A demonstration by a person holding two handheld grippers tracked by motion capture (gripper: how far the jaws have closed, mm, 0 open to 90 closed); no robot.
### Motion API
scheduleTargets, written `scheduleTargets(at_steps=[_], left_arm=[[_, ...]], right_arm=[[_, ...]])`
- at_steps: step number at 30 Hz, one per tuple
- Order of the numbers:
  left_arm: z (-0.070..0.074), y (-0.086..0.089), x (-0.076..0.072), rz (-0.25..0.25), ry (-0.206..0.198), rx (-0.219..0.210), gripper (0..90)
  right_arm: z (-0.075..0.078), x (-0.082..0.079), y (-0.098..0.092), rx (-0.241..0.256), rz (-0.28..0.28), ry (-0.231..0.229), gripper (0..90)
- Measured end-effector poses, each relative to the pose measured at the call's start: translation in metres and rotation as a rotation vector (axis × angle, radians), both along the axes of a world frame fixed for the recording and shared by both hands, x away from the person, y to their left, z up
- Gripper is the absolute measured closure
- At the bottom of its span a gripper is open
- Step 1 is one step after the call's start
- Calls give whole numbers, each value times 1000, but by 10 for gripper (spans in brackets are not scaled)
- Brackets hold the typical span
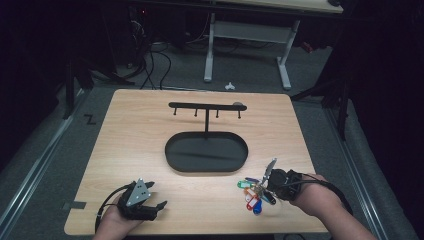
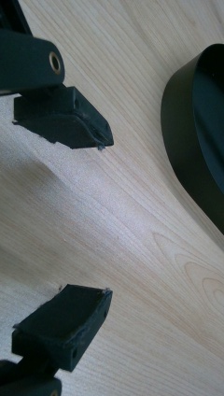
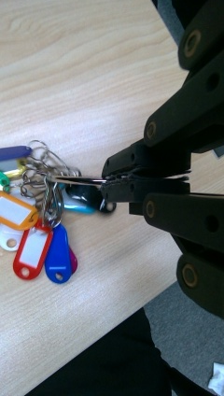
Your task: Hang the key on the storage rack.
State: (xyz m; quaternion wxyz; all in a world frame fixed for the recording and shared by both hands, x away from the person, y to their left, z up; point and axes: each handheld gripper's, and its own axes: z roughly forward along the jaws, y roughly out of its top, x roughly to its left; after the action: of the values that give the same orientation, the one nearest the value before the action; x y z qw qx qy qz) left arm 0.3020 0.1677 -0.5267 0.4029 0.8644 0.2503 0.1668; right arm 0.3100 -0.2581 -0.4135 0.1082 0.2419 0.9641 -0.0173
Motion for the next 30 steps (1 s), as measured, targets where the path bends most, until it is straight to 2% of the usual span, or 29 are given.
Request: scheduleTargets(at_steps=[14,19,24,30], left_arm=[[-1,-1,0,-4,3,5,224],[-1,0,0,-5,4,5,224],[-1,-1,0,-5,3,4,224],[-1,-1,0,-7,2,8,224]], right_arm=[[27,7,-1,30,-32,-33,875],[39,13,-4,57,-64,-15,875],[47,16,-5,61,-72,-9,875],[62,22,-6,75,-86,29,874]])
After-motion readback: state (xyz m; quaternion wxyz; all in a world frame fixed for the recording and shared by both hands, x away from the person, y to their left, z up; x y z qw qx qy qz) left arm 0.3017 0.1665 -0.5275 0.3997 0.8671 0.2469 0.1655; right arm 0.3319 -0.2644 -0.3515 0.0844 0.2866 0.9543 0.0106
